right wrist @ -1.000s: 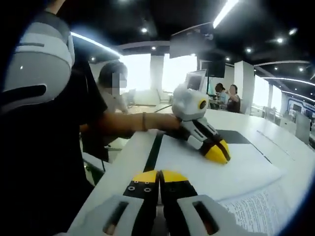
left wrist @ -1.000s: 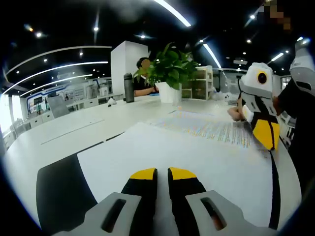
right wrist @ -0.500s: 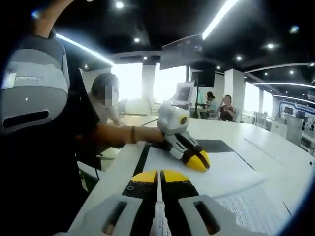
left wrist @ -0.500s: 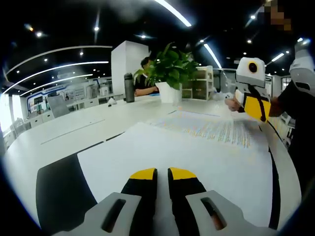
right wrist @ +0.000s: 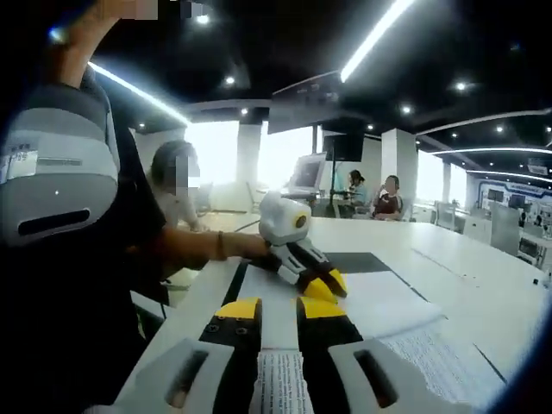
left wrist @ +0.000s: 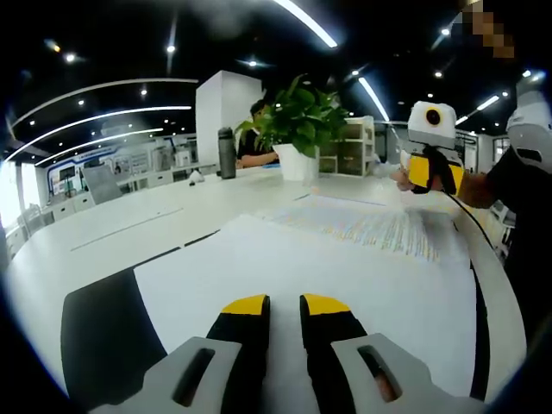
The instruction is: Flip through the bound document one page at a time
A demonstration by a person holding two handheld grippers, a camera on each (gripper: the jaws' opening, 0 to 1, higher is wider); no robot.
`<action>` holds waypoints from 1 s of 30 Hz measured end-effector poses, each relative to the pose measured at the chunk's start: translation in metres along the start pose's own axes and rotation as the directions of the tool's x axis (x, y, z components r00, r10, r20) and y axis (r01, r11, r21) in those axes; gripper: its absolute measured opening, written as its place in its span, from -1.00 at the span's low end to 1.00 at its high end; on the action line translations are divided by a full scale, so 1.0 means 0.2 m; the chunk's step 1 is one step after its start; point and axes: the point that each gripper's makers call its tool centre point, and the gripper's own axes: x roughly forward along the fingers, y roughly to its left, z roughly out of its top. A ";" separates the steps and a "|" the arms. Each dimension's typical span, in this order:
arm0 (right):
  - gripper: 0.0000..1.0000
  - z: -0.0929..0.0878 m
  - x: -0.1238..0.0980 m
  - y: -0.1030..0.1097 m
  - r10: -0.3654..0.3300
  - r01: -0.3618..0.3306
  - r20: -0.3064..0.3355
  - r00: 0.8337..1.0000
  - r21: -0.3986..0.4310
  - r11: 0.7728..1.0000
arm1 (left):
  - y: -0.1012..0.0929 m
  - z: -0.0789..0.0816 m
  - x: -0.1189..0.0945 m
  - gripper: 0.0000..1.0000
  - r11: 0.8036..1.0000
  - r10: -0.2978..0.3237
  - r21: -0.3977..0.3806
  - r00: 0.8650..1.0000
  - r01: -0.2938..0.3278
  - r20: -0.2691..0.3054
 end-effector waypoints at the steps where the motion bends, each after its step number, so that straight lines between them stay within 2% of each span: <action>1: -0.59 0.01 -0.01 0.00 -0.003 0.003 0.004 1.000 -0.001 1.000 | 0.00 0.00 0.00 -0.66 1.000 -0.001 -0.001 1.000 0.001 0.000; 8: -0.56 0.06 -0.11 -0.07 -0.040 0.040 0.024 0.999 -0.013 0.999 | 0.00 0.00 0.00 -0.63 1.000 -0.005 -0.004 1.000 0.005 0.000; 14: -0.54 0.07 -0.21 -0.13 -0.075 0.075 0.026 0.997 -0.020 0.997 | -0.01 0.00 0.00 -0.60 1.000 -0.009 -0.008 1.000 0.009 -0.001; 23: -0.52 0.10 -0.44 -0.25 -0.150 0.150 0.013 0.989 -0.044 0.988 | 0.00 0.00 0.01 -0.54 1.000 -0.009 -0.021 1.000 0.009 -0.004; 30: -0.48 0.19 -0.60 -0.38 -0.188 0.188 -0.003 0.982 -0.067 0.980 | -0.01 0.00 0.01 -0.49 1.000 -0.014 -0.027 1.000 0.013 -0.006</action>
